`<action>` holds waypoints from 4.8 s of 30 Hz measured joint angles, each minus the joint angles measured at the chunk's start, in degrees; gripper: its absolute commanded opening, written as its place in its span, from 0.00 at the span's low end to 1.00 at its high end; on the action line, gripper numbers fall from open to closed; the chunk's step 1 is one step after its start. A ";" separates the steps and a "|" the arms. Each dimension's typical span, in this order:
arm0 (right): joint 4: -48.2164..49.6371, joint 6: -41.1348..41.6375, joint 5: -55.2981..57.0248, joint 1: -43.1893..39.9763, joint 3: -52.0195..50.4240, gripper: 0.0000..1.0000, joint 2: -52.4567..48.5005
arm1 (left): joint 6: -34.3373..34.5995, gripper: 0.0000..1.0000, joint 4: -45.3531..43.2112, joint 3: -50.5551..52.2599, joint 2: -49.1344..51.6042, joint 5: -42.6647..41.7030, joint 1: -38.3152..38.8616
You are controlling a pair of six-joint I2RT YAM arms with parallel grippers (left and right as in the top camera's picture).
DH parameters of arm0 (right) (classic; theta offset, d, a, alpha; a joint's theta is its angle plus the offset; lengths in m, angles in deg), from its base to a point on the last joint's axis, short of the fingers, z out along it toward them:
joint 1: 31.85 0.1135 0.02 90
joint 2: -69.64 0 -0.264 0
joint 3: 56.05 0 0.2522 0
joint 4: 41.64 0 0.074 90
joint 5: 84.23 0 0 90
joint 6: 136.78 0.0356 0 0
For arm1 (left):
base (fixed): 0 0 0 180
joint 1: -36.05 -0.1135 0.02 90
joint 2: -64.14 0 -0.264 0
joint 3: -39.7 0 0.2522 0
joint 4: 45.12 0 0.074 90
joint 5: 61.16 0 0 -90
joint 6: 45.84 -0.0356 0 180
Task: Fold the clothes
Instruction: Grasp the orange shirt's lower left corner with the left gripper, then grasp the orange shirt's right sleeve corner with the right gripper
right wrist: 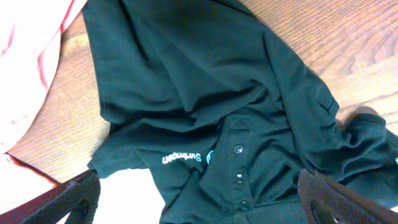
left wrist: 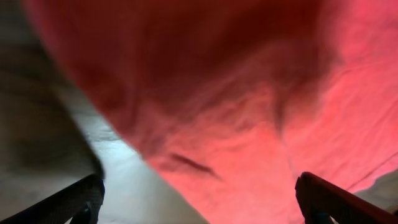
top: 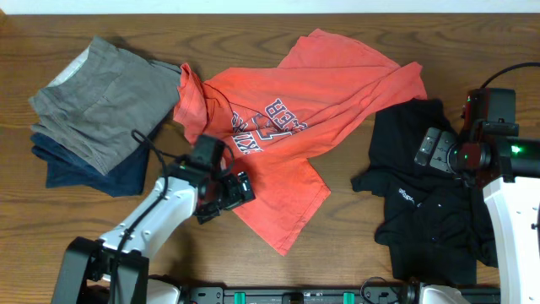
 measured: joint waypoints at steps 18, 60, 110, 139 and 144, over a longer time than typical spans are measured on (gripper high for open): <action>-0.02 0.00 0.00 0.00 0.00 0.99 0.00 | 11.89 0.85 -11.28 2.51 -0.46 0.07 8.70; -0.92 0.02 -0.02 0.00 0.00 0.99 0.00 | 15.69 0.06 -17.77 3.87 2.32 6.25 9.62; 46.90 -10.43 4.00 -6.23 -4.59 0.16 -39.56 | 0.37 0.06 10.34 5.11 -32.70 13.25 -21.79; 32.20 -5.88 -29.94 -18.16 0.44 0.60 -18.67 | 0.35 0.06 10.75 5.11 -32.63 13.25 -21.79; 28.79 -5.73 -27.69 -7.82 0.20 0.62 -22.10 | 0.35 0.06 10.75 5.11 -32.61 13.27 -21.79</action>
